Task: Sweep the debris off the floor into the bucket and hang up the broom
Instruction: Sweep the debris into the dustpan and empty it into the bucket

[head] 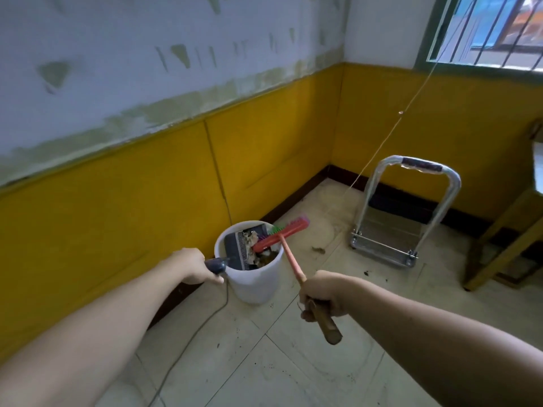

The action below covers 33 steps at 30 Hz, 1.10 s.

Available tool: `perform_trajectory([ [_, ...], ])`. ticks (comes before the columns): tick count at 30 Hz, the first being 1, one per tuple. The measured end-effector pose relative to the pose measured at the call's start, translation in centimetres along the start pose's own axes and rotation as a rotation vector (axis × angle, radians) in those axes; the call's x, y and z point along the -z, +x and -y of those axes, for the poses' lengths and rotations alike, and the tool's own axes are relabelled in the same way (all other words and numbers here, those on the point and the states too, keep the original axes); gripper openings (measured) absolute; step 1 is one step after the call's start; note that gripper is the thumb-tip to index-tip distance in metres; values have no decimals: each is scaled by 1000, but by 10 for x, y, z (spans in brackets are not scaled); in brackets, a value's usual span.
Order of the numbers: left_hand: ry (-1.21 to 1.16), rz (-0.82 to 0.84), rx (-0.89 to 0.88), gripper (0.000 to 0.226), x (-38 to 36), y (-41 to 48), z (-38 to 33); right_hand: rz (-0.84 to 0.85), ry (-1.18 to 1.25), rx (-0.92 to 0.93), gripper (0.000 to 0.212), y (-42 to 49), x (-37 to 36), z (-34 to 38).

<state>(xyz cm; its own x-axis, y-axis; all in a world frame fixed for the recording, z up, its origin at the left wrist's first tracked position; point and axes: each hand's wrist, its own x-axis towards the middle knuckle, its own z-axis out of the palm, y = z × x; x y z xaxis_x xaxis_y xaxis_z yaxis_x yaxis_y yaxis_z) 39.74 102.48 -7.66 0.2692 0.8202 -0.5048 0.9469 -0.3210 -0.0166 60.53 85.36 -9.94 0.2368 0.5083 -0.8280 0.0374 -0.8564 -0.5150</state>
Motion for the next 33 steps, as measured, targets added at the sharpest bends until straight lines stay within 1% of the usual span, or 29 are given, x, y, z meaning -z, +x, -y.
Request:
perform_trajectory([
  [3,-153,155,29,68,4,-5,1,-13,-7,-10,22,1,-2,1],
  [4,-218,179,48,73,3,-5,1,-35,-6,-11,20,1,-2,2],
  [5,-290,175,72,73,2,-4,1,-61,-2,-17,20,1,-2,2],
  [6,-364,149,96,65,0,-3,1,-79,-3,-26,20,0,-2,3],
  [8,-443,85,157,34,-9,2,3,-97,4,-45,20,-2,-2,1],
  [9,-469,99,209,24,-14,4,5,-107,10,-50,23,-3,-2,0],
  [10,-521,159,269,18,-19,5,7,-122,9,-51,25,-3,-2,-3],
  [12,-710,307,351,17,-27,4,10,-150,-3,-43,28,-3,-2,-6],
  [13,-838,335,369,18,-30,4,11,-167,-8,-35,27,-4,-3,-7],
  [16,-1189,310,398,16,-38,1,8,-214,-27,1,25,-7,-4,-8],
  [18,-1322,226,372,6,-36,-1,1,-247,-123,24,25,-13,-3,-7],
  [20,-1378,128,340,12,-29,-1,-7,-270,-230,43,26,-23,1,-5],
  [22,-1393,71,311,13,-20,-4,-14,-296,-353,70,29,-33,6,-3],
  [25,-1385,43,286,8,-17,-8,-16,-333,-517,106,32,-47,9,-3],
  [31,-1342,-46,256,11,-20,-23,-16,-373,-674,162,29,-64,20,-8],
  [33,-1316,-78,258,15,-22,-34,-21,-395,-726,176,28,-74,23,-12],
])
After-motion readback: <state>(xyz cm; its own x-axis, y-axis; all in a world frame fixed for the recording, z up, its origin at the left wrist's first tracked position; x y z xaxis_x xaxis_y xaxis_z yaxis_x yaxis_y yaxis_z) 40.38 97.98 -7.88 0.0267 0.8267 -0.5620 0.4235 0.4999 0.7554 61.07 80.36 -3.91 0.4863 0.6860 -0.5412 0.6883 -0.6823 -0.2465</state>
